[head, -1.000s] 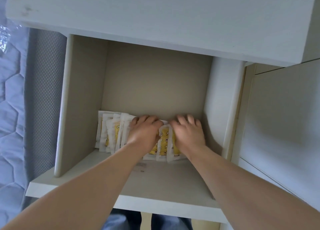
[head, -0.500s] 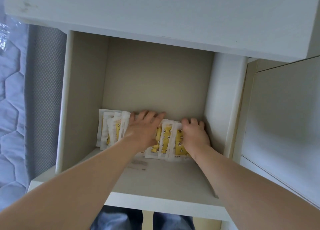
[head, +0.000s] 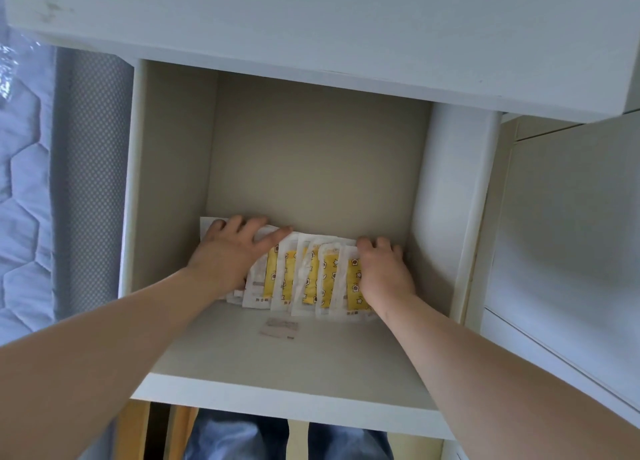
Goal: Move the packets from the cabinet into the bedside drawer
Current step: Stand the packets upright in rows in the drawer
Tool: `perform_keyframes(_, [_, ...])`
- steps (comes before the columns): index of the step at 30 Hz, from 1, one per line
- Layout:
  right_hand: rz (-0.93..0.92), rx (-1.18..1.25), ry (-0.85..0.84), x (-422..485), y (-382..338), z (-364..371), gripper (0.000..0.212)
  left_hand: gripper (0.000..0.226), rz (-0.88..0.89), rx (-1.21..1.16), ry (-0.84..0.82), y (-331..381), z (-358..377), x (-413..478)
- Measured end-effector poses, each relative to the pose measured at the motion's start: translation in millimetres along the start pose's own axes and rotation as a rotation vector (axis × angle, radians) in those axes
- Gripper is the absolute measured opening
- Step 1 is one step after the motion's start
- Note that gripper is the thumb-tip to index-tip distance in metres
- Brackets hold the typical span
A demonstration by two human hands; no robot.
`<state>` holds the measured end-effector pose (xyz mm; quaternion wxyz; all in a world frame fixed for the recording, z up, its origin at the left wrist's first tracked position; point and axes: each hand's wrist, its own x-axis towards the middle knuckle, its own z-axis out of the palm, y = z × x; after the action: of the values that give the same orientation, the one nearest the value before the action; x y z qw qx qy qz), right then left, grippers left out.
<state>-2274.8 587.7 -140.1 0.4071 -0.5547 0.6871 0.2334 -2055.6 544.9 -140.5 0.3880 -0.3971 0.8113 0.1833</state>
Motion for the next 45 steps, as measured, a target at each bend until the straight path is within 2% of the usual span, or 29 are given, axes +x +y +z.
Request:
perform_keyframes(3, [0.009, 0.002, 0.013, 3, 2, 1, 0.041, 0.102, 0.078, 0.075, 0.040, -5, -3, 3])
perform_keyframes(7, [0.021, -0.012, -0.009, 2, 1, 3, 0.043, 0.102, 0.086, 0.098, -0.007, -4, 1, 1])
perform_keyframes(10, [0.017, -0.078, 0.046, 0, -1, 0, 0.050, 0.091, 0.021, -0.089, -0.083, 0, -6, 3])
perform_keyframes(12, [-0.047, -0.120, 0.104, 0, -3, -1, 0.066, 0.089, -0.021, -0.274, -0.135, 3, -13, 6])
perform_keyframes(15, [-0.158, -0.095, 0.067, 0, -11, 2, 0.082, 0.083, -0.060, -0.446, -0.135, 9, -17, 7])
perform_keyframes(21, [-0.108, 0.078, 0.047, 2, -16, 12, 0.067, 0.073, -0.082, -0.357, -0.086, 24, -2, 4])
perform_keyframes(26, [-0.069, 0.256, 0.004, 1, -17, 8, 0.063, 0.080, -0.110, -0.355, -0.099, 24, -3, 7])
perform_keyframes(29, [0.024, 0.421, 0.060, -7, -20, 9, 0.059, 0.083, -0.139, -0.365, -0.084, 31, -7, 2])
perform_keyframes(32, [0.117, 0.574, 0.017, -22, -27, 16, 0.059, 0.080, -0.180, -0.426, -0.077, 35, -10, -15])
perform_keyframes(39, [0.203, 0.693, 0.092, -58, -30, -18, 0.062, 0.075, -0.209, -0.600, 0.014, 39, -65, -40])
perform_keyframes(45, [0.252, 0.896, 0.206, -140, -41, -69, 0.063, 0.069, -0.146, -0.730, 0.100, 34, -125, -99])
